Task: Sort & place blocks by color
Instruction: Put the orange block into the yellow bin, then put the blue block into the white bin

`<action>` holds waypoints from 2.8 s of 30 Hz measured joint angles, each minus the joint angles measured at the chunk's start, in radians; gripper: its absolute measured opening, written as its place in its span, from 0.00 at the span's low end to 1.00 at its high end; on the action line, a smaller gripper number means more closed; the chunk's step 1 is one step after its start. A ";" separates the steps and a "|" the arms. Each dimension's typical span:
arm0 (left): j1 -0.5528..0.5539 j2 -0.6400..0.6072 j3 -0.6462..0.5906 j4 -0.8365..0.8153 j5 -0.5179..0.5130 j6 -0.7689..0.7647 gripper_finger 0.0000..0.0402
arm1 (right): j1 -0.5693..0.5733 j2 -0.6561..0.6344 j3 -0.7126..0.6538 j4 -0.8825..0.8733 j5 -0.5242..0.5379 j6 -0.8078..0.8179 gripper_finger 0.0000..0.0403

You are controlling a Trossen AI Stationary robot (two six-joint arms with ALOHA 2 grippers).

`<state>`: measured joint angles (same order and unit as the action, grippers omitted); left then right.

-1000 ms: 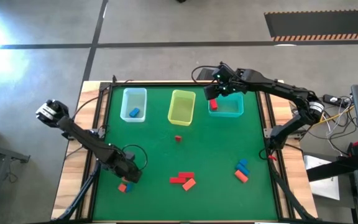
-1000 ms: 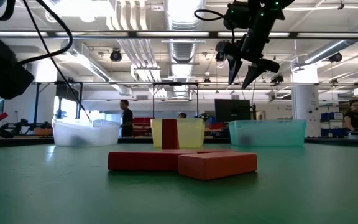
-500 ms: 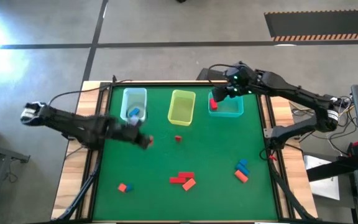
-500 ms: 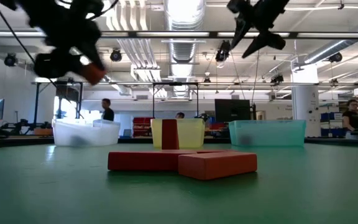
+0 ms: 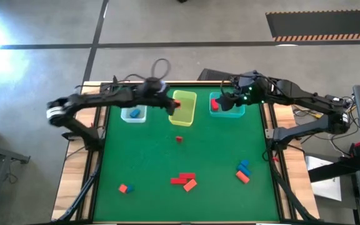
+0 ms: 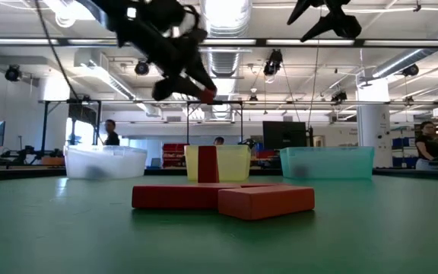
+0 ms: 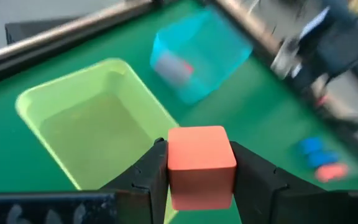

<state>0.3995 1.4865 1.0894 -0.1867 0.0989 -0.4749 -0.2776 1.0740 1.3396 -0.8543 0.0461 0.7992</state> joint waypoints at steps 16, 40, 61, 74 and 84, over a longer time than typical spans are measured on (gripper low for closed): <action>0.041 0.431 0.284 -0.168 -0.091 0.093 0.30 | 0.092 0.053 -0.001 -0.001 0.053 0.057 0.52; 0.015 0.249 0.293 -0.162 -0.045 0.098 0.47 | 0.108 0.068 -0.003 -0.008 0.051 0.184 0.52; -0.141 -0.221 0.147 -0.171 -0.041 0.237 0.47 | 0.198 0.069 -0.137 -0.029 -0.095 0.559 0.52; -0.141 -0.306 0.008 -0.153 -0.054 0.132 0.47 | 0.472 0.069 -0.419 -0.031 -0.359 0.961 0.52; -0.141 -0.296 0.004 -0.135 -0.054 0.115 0.47 | 0.523 0.069 -0.587 -0.030 -0.322 1.188 0.52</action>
<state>0.2584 1.1904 1.0931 -0.3214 0.0449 -0.3599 0.2458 1.1427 0.7522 -0.8846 -0.2759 1.9869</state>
